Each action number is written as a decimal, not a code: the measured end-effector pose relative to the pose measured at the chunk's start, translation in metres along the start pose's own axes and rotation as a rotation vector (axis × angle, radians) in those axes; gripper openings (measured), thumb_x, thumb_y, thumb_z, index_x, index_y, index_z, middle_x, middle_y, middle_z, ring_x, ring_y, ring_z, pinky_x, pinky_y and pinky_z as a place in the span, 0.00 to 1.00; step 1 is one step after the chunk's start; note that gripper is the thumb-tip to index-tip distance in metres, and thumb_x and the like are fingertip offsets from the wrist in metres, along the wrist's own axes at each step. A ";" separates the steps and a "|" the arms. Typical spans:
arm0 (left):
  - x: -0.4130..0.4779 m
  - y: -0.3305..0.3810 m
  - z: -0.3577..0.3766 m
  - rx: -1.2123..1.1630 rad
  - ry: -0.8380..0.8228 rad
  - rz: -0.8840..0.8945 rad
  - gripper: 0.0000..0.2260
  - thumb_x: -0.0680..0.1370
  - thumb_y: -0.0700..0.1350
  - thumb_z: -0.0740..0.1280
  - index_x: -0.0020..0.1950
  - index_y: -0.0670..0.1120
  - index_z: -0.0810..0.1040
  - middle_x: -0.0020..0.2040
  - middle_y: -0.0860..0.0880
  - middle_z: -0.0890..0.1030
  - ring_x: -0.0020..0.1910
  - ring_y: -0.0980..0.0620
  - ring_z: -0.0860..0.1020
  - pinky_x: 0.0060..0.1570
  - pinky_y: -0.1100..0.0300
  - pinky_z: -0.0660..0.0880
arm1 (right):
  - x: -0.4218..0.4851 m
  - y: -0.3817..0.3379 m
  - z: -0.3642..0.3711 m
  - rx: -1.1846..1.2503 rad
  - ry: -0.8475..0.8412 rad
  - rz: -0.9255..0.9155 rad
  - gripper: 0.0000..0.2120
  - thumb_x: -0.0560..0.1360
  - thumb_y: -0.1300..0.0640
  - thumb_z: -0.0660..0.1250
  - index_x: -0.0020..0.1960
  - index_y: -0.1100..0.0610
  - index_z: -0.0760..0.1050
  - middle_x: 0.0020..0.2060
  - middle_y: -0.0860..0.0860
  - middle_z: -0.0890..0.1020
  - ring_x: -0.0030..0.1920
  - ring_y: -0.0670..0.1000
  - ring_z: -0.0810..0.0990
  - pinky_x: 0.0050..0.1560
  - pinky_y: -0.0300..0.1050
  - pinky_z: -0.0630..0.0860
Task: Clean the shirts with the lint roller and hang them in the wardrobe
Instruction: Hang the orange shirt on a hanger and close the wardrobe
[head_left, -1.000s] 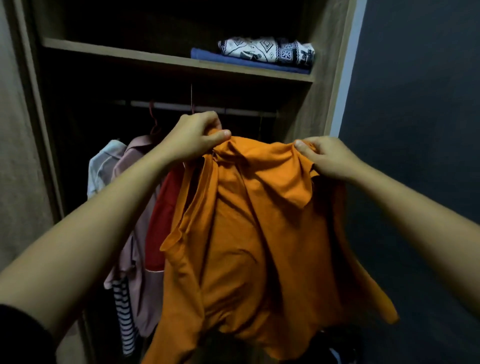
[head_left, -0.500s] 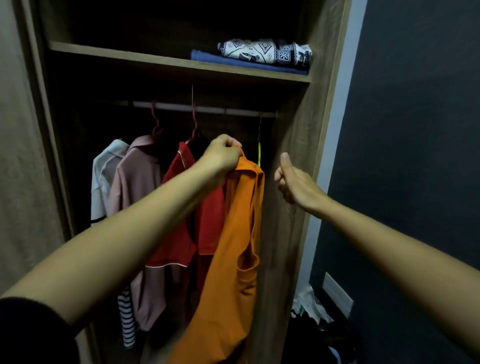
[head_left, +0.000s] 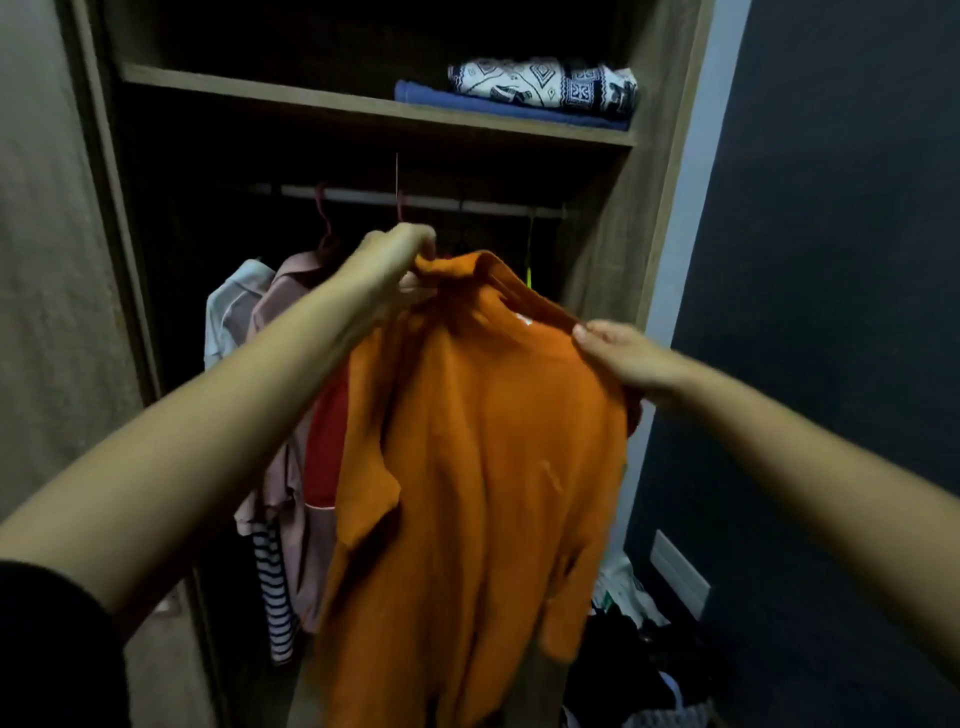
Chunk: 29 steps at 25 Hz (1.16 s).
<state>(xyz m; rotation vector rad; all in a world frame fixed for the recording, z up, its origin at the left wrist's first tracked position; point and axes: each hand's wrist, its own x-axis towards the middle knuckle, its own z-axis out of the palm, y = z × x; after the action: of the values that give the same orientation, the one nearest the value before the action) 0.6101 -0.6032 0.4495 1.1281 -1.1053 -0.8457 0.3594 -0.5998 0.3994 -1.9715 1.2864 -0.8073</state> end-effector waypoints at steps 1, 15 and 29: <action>0.001 -0.006 -0.006 0.213 -0.030 0.064 0.04 0.72 0.40 0.66 0.39 0.46 0.73 0.37 0.46 0.76 0.38 0.49 0.77 0.40 0.57 0.77 | 0.001 -0.007 -0.007 -0.025 0.075 -0.028 0.14 0.79 0.48 0.56 0.59 0.55 0.71 0.48 0.52 0.78 0.47 0.50 0.79 0.42 0.41 0.74; -0.017 -0.059 -0.028 1.035 0.064 0.579 0.23 0.68 0.60 0.72 0.55 0.46 0.78 0.49 0.44 0.83 0.51 0.45 0.80 0.48 0.55 0.73 | 0.003 -0.014 -0.032 -0.028 0.336 -0.197 0.06 0.75 0.50 0.66 0.47 0.51 0.71 0.45 0.48 0.76 0.46 0.50 0.77 0.42 0.41 0.76; -0.028 -0.132 -0.044 0.814 0.455 0.400 0.21 0.77 0.51 0.60 0.36 0.36 0.78 0.40 0.28 0.77 0.44 0.33 0.76 0.45 0.48 0.71 | -0.018 0.040 -0.009 -0.762 -0.010 -0.160 0.25 0.73 0.67 0.63 0.69 0.55 0.68 0.63 0.56 0.72 0.63 0.55 0.72 0.53 0.41 0.70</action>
<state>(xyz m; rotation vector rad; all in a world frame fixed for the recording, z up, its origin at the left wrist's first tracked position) 0.6467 -0.5979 0.3124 1.5781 -1.2477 0.2208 0.3251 -0.5972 0.3710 -2.6867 1.5959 -0.3890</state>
